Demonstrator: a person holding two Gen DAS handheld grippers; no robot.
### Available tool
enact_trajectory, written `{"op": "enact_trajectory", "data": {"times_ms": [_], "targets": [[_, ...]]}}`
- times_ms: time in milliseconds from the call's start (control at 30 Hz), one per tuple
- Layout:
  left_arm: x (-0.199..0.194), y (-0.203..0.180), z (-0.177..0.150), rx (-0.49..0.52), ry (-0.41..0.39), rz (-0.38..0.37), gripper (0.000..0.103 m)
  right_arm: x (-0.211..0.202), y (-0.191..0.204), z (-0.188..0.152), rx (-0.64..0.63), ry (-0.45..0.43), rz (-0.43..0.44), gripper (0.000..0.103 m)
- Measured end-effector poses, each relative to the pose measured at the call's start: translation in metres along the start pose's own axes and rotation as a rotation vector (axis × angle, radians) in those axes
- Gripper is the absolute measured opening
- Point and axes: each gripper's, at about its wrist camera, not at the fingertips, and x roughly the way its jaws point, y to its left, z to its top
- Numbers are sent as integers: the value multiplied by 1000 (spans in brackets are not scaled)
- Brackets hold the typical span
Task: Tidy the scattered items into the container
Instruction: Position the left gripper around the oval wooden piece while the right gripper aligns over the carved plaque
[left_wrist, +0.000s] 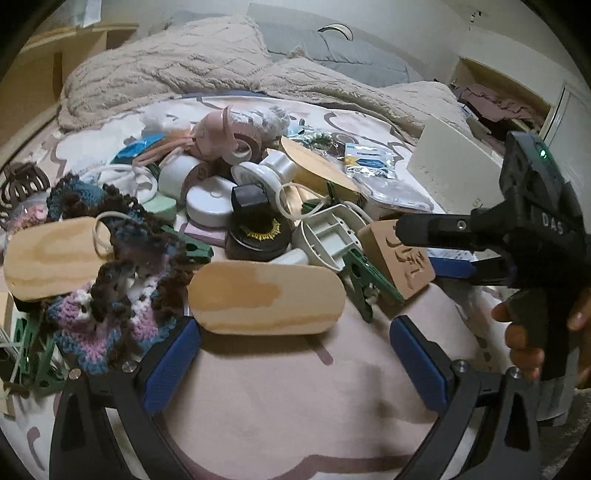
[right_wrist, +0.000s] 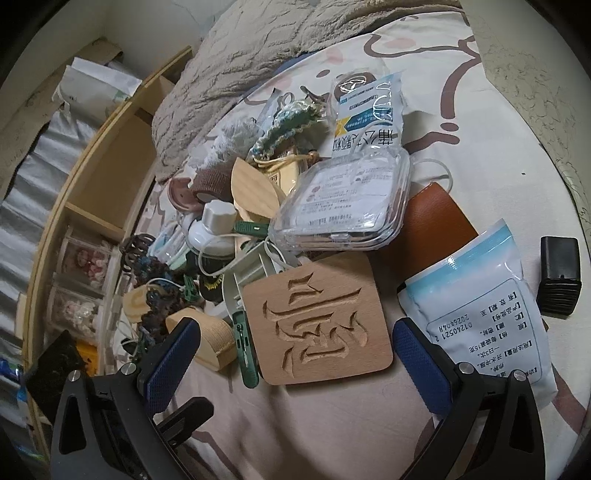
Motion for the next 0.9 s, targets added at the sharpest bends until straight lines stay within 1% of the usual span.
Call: {"op": "enact_trajectory", "data": {"times_ms": [267, 300, 333, 400, 433, 533, 600, 700, 767, 833, 900], "targets": [[8, -15, -1, 99, -42, 119, 103, 6, 11, -1, -115, 7, -84, 103], [9, -16, -1, 105, -47, 129, 103, 7, 12, -1, -120, 3, -92, 101], [10, -17, 0, 112, -50, 139, 103, 7, 11, 0, -123, -1, -100, 93], [10, -18, -1, 122, -55, 152, 103, 7, 9, 2, -124, -2, -112, 86], [10, -19, 0, 126, -58, 158, 103, 7, 8, 2, -126, -1, -113, 85], [6, -22, -1, 157, -86, 197, 103, 9, 9, 2, -152, 5, -124, 85], [3, -24, -2, 184, -97, 210, 103, 11, 12, 0, -171, 6, -142, 85], [7, -27, -3, 215, -87, 220, 103, 15, 16, -1, -203, 8, -170, 85], [8, -28, -3, 229, -85, 236, 103, 16, 16, -1, -210, 8, -173, 85], [10, -26, -2, 228, -77, 245, 103, 16, 16, -2, -217, 11, -174, 85], [11, -20, 0, 200, -65, 242, 103, 16, 19, -3, -240, 15, -187, 85]]}}
